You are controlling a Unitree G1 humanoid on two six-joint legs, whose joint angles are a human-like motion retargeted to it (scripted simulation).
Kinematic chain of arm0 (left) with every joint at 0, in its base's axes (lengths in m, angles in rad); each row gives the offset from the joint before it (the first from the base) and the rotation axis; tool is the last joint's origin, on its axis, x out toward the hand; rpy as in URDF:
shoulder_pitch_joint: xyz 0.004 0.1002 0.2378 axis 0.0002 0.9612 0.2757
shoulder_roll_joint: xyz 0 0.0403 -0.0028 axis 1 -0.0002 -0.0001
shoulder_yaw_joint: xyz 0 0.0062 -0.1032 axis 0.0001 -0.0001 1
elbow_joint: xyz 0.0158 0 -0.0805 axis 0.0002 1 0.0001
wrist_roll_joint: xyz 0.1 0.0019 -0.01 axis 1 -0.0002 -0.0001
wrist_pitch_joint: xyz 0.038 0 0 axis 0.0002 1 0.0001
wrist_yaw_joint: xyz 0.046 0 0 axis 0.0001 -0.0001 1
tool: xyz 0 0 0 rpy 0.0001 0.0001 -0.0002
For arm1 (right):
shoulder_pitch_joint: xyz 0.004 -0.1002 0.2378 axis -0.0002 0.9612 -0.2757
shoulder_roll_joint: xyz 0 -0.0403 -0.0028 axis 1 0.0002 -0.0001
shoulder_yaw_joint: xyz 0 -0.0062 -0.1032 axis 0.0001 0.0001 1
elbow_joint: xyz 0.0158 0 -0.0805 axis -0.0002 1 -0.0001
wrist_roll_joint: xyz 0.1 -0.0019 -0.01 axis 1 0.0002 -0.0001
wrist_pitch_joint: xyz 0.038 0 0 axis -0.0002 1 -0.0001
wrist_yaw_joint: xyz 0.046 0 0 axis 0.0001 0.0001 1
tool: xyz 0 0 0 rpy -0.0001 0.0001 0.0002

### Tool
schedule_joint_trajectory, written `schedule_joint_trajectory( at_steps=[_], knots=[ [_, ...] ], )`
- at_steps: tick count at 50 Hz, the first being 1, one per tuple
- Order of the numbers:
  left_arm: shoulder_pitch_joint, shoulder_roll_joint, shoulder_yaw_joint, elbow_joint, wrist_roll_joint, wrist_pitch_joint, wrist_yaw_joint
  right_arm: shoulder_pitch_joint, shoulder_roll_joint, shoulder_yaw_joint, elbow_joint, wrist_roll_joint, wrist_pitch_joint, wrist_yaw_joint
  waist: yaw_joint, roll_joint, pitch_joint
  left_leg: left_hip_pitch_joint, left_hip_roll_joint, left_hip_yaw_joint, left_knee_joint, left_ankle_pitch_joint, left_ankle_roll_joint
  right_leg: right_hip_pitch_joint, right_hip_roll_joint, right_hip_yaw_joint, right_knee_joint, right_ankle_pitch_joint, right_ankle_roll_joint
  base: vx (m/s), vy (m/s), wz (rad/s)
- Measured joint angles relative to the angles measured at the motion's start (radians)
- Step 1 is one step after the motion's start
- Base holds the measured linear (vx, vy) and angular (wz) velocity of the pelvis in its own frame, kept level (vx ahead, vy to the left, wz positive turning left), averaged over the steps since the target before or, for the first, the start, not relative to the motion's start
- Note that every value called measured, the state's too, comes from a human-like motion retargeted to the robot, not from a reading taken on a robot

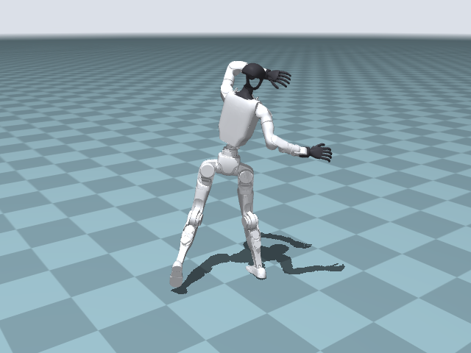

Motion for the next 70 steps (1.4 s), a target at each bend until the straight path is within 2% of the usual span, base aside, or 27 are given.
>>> schedule_joint_trajectory(
  at_steps=[6, 7, 8, 9, 10, 15, 22, 25, 28, 33, 38, 40, 42, 48, 53, 58, 61, 65, 70],
  knots=[
    [0.048, -0.002, -0.005, -0.085, 0.031, -0.044, -0.016, -0.051, 0.096, 0.165, 0.226, 0.148, -0.032, 0.075, 0.029, -0.024, 0.01, -0.031, -0.003, 0.046, -0.02, -0.026, 0.0, -0.029, -0.036, -0.01, -0.043, 0.021, 0.0, -0.1, 0.01, 0.09],
    [0.069, -0.005, 0.0, -0.103, -0.031, -0.057, -0.033, -0.068, 0.109, 0.191, 0.281, 0.177, -0.029, 0.085, 0.039, -0.03, 0.011, -0.039, 0.002, 0.055, -0.018, -0.038, 0.0, -0.032, -0.041, -0.019, -0.048, 0.024, 0.0, -0.14, 0.01, 0.53],
    [0.118, -0.012, 0.016, -0.134, -0.218, -0.079, -0.092, -0.092, 0.122, 0.219, 0.34, 0.205, -0.017, 0.092, 0.049, -0.037, 0.012, -0.049, 0.01, 0.066, -0.014, -0.053, 0.0, -0.035, -0.045, -0.031, -0.052, 0.027, 0.0, -0.14, 0.0, 0.69],
    [0.112, -0.005, 0.016, -0.137, -0.177, -0.083, -0.075, -0.099, 0.133, 0.234, 0.384, 0.226, -0.019, 0.095, 0.057, -0.041, 0.011, -0.059, 0.018, 0.077, -0.014, -0.069, 0.0, -0.038, -0.049, -0.048, -0.053, 0.029, 0.0, -0.14, 0.0, 0.88],
    [0.078, 0.01, 0.008, -0.128, -0.022, -0.078, -0.019, -0.097, 0.142, 0.241, 0.42, 0.245, -0.028, 0.095, 0.065, -0.045, 0.007, -0.069, 0.028, 0.09, -0.015, -0.086, 0.0, -0.041, -0.054, -0.068, -0.052, 0.029, 0.001, -0.13, 0.0, 1.09],
    [0.105, 0.039, 0.019, -0.153, -0.039, -0.076, 0.006, -0.126, 0.237, 0.265, 0.512, 0.445, -0.06, 0.059, 0.097, -0.077, -0.013, -0.111, 0.113, 0.194, -0.043, -0.206, 0.0, -0.061, -0.062, -0.198, -0.021, 0.025, 0.001, -0.13, 0.0, 1.41],
    [0.193, 0.071, 0.101, -0.188, -0.071, -0.077, 0.027, -0.188, 0.335, 0.311, 0.436, 0.55, -0.125, -0.084, 0.151, -0.094, -0.032, -0.121, 0.256, 0.482, -0.158, -0.39, 0.0, -0.052, -0.056, -0.444, 0.022, 0.009, 0.002, -0.07, 0.11, 1.79],
    [0.246, 0.078, 0.156, -0.208, -0.089, -0.084, 0.02, -0.23, 0.357, 0.333, 0.321, 0.527, -0.152, -0.133, 0.185, -0.108, -0.039, -0.125, 0.269, 0.601, -0.235, -0.451, 0.0, -0.043, -0.071, -0.554, 0.035, 0.004, 0.002, -0.07, 0.24, 1.9],
    [0.315, 0.09, 0.227, -0.233, -0.096, -0.091, 0.009, -0.292, 0.362, 0.353, 0.181, 0.47, -0.17, -0.171, 0.236, -0.132, -0.04, -0.134, 0.248, 0.643, -0.311, -0.497, 0.0, -0.031, -0.098, -0.647, 0.051, 0.004, 0.002, -0.06, 0.3, 1.71],
    [0.492, 0.101, 0.37, -0.268, -0.113, -0.094, 0.016, -0.433, 0.33, 0.413, -0.031, 0.26, -0.149, -0.271, 0.381, -0.188, -0.006, -0.113, 0.244, 0.578, -0.378, -0.559, 0.0, 0.036, -0.104, -0.744, 0.057, 0.023, -0.018, 0.0, 0.27, 1.1],
    [0.776, 0.093, 0.561, -0.283, -0.159, -0.108, 0.025, -0.63, 0.269, 0.485, -0.177, -0.056, -0.066, -0.331, 0.565, -0.261, 0.033, -0.096, 0.209, 0.493, -0.419, -0.582, 0.039, 0.075, -0.135, -0.785, 0.078, 0.081, -0.042, 0.0, 0.29, 0.77],
    [0.925, 0.086, 0.653, -0.29, -0.173, -0.107, 0.007, -0.719, 0.216, 0.516, -0.171, -0.319, 0.077, -0.295, 0.641, -0.29, 0.048, -0.098, 0.192, 0.464, -0.418, -0.59, 0.06, 0.072, -0.156, -0.784, 0.116, 0.104, -0.046, 0.02, 0.27, 0.72],
    [1.067, 0.073, 0.729, -0.29, -0.198, -0.123, 0.007, -0.814, 0.218, 0.567, -0.19, -0.368, 0.074, -0.366, 0.711, -0.311, 0.063, -0.108, 0.183, 0.432, -0.409, -0.597, 0.065, 0.071, -0.166, -0.776, 0.14, 0.137, -0.058, 0.03, 0.25, 0.82],
    [1.522, 0.005, 0.914, -0.247, -0.192, -0.134, -0.001, -1.085, 0.156, 0.849, 0.05, -0.622, 0.188, -0.316, 0.889, -0.35, 0.118, -0.153, 0.147, 0.315, -0.37, -0.609, 0.086, 0.042, -0.184, -0.675, 0.244, 0.26, -0.058, 0.06, 0.21, 1.0],
    [1.86, -0.06, 0.992, -0.143, -0.231, -0.138, 0.032, -1.217, 0.173, 1.092, 0.333, -0.677, 0.215, -0.251, 1.004, -0.367, 0.162, -0.197, 0.113, 0.193, -0.355, -0.603, 0.101, 0.041, -0.153, -0.532, 0.272, 0.38, -0.03, 0.1, 0.15, 1.28],
    [2.126, -0.05, 1.076, 0.006, -0.27, -0.137, 0.029, -1.242, 0.212, 1.231, 0.534, -0.705, 0.205, -0.157, 1.12, -0.37, 0.19, -0.231, 0.102, 0.068, -0.373, -0.584, 0.11, 0.061, -0.079, -0.399, 0.253, 0.48, 0.002, 0.12, 0.08, 1.27],
    [2.256, -0.028, 1.137, 0.117, -0.314, -0.12, 0.004, -1.232, 0.238, 1.26, 0.621, -0.642, 0.18, -0.044, 1.187, -0.361, 0.198, -0.244, 0.111, 0.001, -0.392, -0.571, 0.11, 0.082, -0.024, -0.342, 0.221, 0.537, 0.003, 0.12, 0.01, 1.11],
    [2.386, 0.001, 1.257, 0.314, -0.41, -0.072, -0.091, -1.233, 0.266, 1.234, 0.717, -0.451, 0.142, 0.141, 1.255, -0.349, 0.214, -0.264, 0.136, -0.084, -0.404, -0.56, 0.101, 0.108, 0.055, -0.293, 0.187, 0.607, 0.003, 0.11, -0.06, 1.03],
    [2.489, 0.067, 1.471, 0.604, -0.332, 0.002, -0.162, -1.225, 0.23, 1.201, 0.753, -0.349, 0.137, 0.267, 1.303, -0.353, 0.262, -0.274, 0.129, -0.174, -0.4, -0.556, 0.089, 0.134, 0.114, -0.248, 0.209, 0.632, 0.003, 0.1, -0.11, 0.95]
  ],
)
